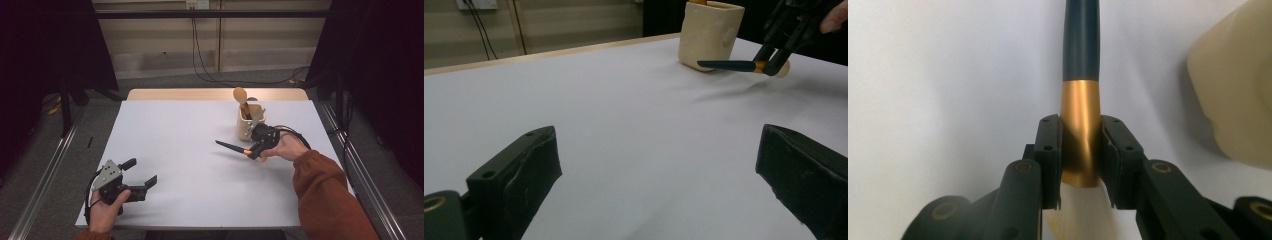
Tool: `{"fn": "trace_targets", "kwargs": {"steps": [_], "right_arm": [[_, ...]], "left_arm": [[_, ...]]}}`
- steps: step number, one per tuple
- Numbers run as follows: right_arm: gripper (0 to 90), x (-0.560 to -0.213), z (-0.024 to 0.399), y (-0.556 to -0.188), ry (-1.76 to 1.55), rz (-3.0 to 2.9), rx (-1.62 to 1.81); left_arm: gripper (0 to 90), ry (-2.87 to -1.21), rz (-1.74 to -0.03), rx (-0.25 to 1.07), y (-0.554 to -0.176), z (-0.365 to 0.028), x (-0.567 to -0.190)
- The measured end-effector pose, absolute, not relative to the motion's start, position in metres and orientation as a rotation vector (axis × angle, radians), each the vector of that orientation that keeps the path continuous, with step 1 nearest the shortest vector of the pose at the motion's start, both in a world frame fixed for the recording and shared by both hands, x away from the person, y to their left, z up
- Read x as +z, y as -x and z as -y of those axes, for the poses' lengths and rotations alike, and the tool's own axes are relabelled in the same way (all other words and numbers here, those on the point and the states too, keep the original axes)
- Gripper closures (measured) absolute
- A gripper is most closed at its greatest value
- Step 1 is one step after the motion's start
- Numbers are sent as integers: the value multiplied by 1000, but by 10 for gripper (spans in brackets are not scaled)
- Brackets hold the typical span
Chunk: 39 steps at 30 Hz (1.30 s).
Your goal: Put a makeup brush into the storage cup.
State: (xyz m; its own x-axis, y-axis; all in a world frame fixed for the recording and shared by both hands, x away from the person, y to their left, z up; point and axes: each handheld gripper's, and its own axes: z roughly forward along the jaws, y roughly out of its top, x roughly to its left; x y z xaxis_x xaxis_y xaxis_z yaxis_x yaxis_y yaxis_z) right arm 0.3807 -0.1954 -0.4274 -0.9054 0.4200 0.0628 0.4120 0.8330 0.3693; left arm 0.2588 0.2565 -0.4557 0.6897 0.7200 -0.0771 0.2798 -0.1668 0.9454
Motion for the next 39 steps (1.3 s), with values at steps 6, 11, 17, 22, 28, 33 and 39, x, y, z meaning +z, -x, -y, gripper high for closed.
{"fn": "trace_targets", "kwargs": {"steps": [6,11,17,22,28,33,39], "right_arm": [[717,-424,207,-368,-695,-2890,769],[717,-422,217,-360,-764,-2803,937],[717,-425,222,-351,-854,-2698,1111],[717,-429,226,-348,-906,-2624,1202],[718,-425,228,-341,-893,-2552,1346],[717,-424,228,-335,-879,-2472,1454],[718,-423,220,-330,-867,-2465,1532]], "left_arm": [[38,-1745,-802,478,-259,-257,-455],[38,-1740,-806,479,-259,-257,-455],[38,-1738,-808,488,-260,-257,-455],[38,-1736,-807,486,-260,-257,-454],[38,-1743,-792,485,-263,-257,-449],[37,-1748,-733,466,-264,-250,-438],[37,-1757,-693,450,-267,-237,-429]]}}
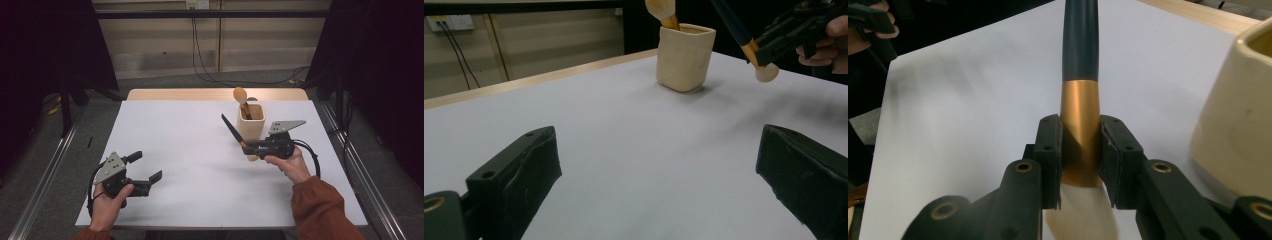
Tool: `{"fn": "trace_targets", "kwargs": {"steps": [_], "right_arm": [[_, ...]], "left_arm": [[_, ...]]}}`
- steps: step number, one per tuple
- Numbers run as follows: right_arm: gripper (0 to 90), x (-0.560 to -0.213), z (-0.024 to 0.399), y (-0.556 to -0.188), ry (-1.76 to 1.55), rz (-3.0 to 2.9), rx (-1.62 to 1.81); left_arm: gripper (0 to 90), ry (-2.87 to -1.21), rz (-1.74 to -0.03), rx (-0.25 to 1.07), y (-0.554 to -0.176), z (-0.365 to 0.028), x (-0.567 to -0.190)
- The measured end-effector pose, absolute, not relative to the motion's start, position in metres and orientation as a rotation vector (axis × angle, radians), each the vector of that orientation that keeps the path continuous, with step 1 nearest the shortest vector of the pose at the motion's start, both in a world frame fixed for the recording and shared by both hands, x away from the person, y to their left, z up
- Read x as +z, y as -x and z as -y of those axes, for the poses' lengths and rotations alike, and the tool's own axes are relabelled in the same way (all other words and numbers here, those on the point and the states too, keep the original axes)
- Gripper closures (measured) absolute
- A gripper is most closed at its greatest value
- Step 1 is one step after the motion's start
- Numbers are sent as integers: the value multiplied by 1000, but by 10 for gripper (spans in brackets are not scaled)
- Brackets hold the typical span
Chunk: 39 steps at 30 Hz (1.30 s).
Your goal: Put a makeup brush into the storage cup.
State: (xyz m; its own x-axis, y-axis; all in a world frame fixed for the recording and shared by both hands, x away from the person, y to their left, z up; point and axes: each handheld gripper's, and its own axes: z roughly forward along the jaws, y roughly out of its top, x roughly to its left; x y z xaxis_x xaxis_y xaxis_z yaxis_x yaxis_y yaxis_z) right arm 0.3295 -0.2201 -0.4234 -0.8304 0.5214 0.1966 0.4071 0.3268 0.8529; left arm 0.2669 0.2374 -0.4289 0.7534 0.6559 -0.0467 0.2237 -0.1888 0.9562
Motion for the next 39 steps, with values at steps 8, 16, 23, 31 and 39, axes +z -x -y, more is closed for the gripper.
{"fn": "trace_targets", "kwargs": {"steps": [8,16,23,31,39], "right_arm": [[717,-420,199,-323,-773,-2533,1559],[717,-420,183,-319,-688,-2619,1540],[718,-418,170,-316,-599,-2713,1472],[717,-417,156,-316,-501,-2826,1368],[718,-417,145,-318,-415,-2933,1240]], "left_arm": [[29,-1767,-627,377,-274,-218,-422],[29,-1817,-545,357,-282,-198,-413],[29,-1855,-511,311,-293,-188,-408],[29,-1899,-490,261,-302,-179,-399],[29,-1972,-481,198,-309,-172,-400]]}}
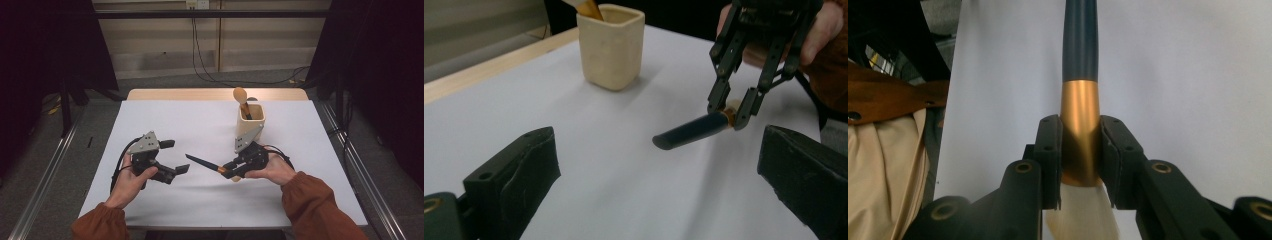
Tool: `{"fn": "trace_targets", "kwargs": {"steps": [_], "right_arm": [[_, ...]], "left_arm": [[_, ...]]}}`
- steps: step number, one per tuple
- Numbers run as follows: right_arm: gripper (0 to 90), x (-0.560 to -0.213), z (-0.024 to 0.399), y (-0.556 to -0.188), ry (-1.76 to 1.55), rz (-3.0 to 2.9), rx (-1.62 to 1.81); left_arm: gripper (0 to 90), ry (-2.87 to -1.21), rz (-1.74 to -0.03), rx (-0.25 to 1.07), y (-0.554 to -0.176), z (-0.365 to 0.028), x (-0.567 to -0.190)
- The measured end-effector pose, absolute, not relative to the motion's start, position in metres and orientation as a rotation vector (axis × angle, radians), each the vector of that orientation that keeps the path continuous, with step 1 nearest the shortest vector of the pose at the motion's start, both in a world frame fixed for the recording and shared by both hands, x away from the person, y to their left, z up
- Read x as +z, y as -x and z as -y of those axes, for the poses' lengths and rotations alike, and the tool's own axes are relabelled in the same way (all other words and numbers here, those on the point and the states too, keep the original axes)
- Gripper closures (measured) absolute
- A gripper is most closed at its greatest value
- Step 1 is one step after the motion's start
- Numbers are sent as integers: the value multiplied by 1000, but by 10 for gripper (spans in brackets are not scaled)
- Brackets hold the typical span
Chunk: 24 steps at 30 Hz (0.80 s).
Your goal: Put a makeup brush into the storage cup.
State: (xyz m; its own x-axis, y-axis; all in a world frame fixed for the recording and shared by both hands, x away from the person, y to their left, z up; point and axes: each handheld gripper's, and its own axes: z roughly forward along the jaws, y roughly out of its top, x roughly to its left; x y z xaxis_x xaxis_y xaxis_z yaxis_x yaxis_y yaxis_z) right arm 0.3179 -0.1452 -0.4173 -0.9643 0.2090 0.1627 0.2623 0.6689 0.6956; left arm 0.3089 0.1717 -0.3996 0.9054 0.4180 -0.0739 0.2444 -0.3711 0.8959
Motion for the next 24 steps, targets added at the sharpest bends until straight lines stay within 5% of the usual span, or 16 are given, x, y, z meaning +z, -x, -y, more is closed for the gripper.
{"fn": "trace_targets", "kwargs": {"steps": [24], "right_arm": [[718,-411,123,-326,219,2880,-859]], "left_arm": [[46,-2346,-296,28,-321,-129,-391]]}}
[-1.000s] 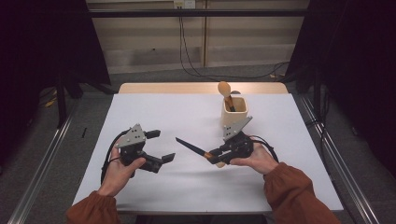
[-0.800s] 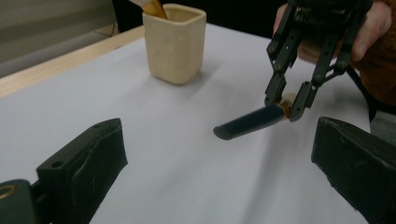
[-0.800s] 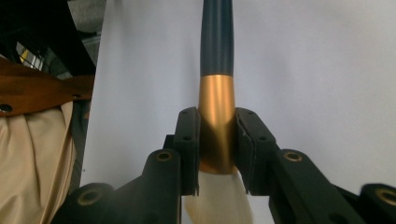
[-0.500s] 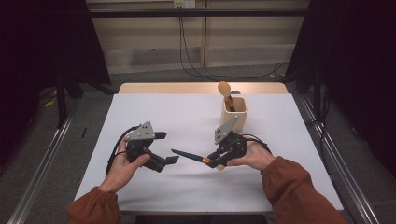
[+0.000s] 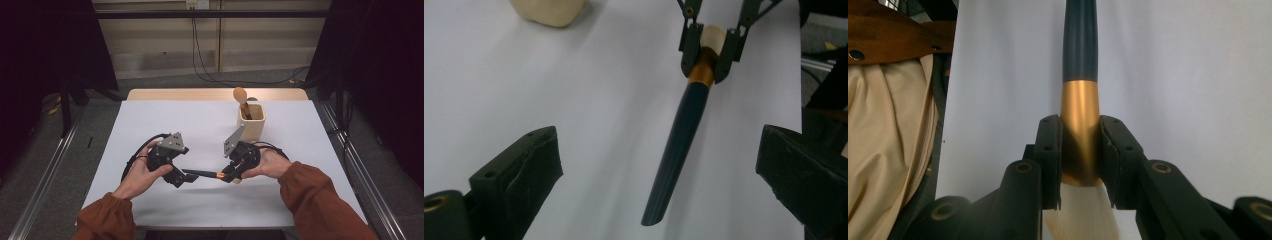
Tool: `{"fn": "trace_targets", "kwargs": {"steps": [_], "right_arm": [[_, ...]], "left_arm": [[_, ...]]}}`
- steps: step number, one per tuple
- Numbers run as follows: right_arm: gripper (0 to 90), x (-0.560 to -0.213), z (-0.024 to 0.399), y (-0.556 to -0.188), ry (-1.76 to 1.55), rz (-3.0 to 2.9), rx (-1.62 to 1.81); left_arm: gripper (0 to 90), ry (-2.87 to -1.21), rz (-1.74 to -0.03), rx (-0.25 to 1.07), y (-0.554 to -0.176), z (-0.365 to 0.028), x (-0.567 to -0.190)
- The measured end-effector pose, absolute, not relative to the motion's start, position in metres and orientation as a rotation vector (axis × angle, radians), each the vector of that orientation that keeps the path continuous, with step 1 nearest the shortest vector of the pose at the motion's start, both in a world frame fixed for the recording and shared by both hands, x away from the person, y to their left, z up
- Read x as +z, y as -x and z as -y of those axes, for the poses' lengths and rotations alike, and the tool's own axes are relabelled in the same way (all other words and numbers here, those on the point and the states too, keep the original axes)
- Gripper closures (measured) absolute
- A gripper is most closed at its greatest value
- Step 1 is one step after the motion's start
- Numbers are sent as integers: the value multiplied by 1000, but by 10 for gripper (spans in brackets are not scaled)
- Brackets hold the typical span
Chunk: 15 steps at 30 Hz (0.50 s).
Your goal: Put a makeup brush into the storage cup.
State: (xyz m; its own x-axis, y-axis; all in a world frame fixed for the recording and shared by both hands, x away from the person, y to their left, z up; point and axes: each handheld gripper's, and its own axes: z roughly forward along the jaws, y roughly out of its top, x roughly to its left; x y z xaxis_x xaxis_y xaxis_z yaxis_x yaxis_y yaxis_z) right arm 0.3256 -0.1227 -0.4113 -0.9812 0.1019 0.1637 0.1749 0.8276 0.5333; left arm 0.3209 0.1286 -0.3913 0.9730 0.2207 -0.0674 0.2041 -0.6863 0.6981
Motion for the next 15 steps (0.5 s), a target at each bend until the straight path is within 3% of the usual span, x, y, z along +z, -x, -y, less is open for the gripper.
{"fn": "trace_targets", "kwargs": {"steps": [6,15], "right_arm": [[719,-408,119,-327,206,2891,-811],[718,-409,117,-330,206,2902,-747]], "left_arm": [[49,-2417,-253,-62,-326,-120,-396],[62,-2542,-211,-94,-327,-109,-405]]}}
